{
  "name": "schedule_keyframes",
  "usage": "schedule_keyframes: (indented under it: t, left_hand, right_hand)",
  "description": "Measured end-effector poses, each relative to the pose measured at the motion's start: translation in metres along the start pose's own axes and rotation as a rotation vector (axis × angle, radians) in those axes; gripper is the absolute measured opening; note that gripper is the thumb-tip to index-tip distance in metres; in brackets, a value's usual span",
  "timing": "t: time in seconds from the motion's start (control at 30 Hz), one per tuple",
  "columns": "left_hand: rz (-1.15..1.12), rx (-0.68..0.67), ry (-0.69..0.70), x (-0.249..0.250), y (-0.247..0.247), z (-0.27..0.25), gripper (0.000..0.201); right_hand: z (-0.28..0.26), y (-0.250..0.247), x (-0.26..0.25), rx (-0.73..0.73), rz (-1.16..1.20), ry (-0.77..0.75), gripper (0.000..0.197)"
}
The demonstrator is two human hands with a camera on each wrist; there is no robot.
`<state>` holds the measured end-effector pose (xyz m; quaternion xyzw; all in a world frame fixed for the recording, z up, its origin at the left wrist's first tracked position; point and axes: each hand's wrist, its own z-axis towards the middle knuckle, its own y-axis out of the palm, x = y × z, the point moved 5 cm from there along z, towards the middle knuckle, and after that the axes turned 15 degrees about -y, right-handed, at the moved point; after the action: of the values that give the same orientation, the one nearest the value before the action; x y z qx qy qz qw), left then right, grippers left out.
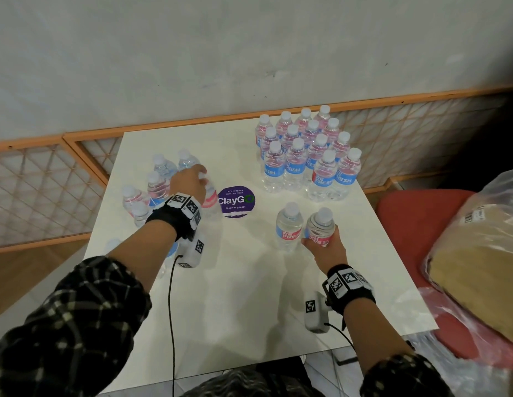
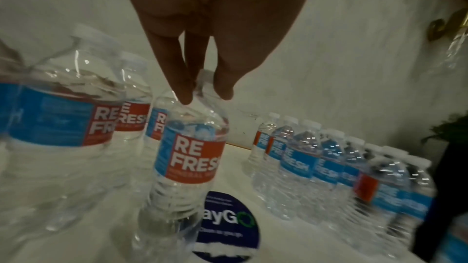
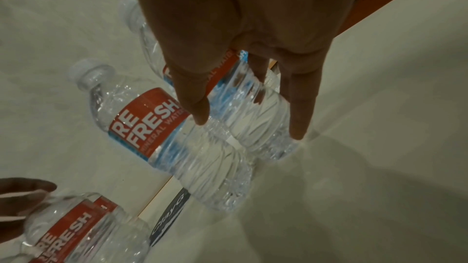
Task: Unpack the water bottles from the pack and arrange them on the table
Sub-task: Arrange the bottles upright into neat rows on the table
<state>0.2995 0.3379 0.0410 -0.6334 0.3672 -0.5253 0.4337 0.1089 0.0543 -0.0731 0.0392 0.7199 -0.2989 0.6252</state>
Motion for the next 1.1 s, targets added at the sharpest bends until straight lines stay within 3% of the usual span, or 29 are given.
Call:
schedule_keyframes:
  t: [0.23,0.37,0.47,0.6,0.67,0.73,0.83,0.9,1.0,1.1]
  left_hand:
    - [-0.164,-0.232,0.302,0.063,0.035,-0.079,0.031]
    - [-0.080,-0.305,0.411,0.079,0.045,-0.103,0.039]
    - [-0.144,-0.221,0.335,0.071,0.026,-0.081,0.055]
    - [-0.222,0.006,0.061,0.041,-0.008,-0.006,0.054]
    - [-0.117,-0.021,-0.092,0.024,-0.014,0.027,0.060]
    - [0.012,-0.099,-0.154,0.012,-0.012,0.050,0.063]
    - [0.149,-0.174,-0.126,0.000,-0.003,0.069,0.061]
    - [0.193,-0.129,-0.089,-0.003,-0.004,0.072,0.049]
    - [0.232,-0.101,0.019,0.004,-0.007,0.056,0.030]
    - [0.287,-0.169,0.161,0.013,-0.001,0.019,0.030]
  right_hand:
    - [0.005,0.002,0.002,0.004,0.006,-0.001,0.064]
    - [0.006,0.000,0.009,0.024,0.006,0.017,0.064]
    - [0.008,-0.002,0.012,0.020,0.007,0.030,0.064]
    - [0.008,-0.002,0.013,0.017,0.005,0.041,0.064]
    - [0.008,-0.002,0.015,0.014,0.011,0.042,0.065]
    - [0.008,-0.003,0.015,0.007,0.001,0.044,0.065]
    - [0.009,-0.003,0.015,0.000,-0.012,0.056,0.064]
    - [0.009,-0.003,0.015,-0.003,-0.007,0.059,0.064]
    - [0.009,-0.003,0.014,-0.004,0.004,0.063,0.063]
    - [0.010,-0.002,0.012,0.001,0.014,0.063,0.064]
